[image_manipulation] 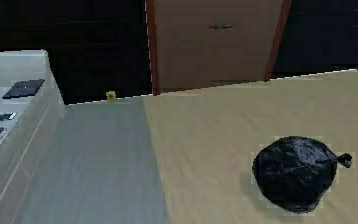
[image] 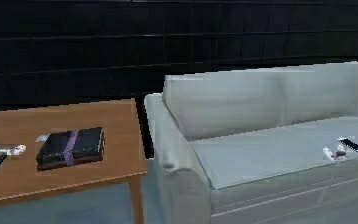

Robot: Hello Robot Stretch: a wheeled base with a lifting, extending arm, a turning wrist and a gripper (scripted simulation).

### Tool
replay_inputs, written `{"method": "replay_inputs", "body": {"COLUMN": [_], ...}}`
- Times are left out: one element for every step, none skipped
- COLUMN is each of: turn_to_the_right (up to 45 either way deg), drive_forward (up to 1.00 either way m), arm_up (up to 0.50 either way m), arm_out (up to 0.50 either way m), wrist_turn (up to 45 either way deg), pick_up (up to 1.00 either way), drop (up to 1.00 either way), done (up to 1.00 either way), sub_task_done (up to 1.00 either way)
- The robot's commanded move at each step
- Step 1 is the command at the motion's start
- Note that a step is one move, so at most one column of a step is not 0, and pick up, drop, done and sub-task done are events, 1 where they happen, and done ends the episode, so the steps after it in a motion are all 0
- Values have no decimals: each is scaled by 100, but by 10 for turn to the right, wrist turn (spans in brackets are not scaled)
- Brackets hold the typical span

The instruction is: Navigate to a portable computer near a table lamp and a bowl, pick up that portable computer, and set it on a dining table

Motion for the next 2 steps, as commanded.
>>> {"method": "replay_inputs", "body": {"turn_to_the_right": [-450,-420], "drive_forward": [0,0], "arm_up": [0,0], "arm_out": [0,0], "wrist_turn": [0,0], "pick_up": [0,0], "drop": [0,0], "done": [0,0], "sub_task_done": [0,0]}}
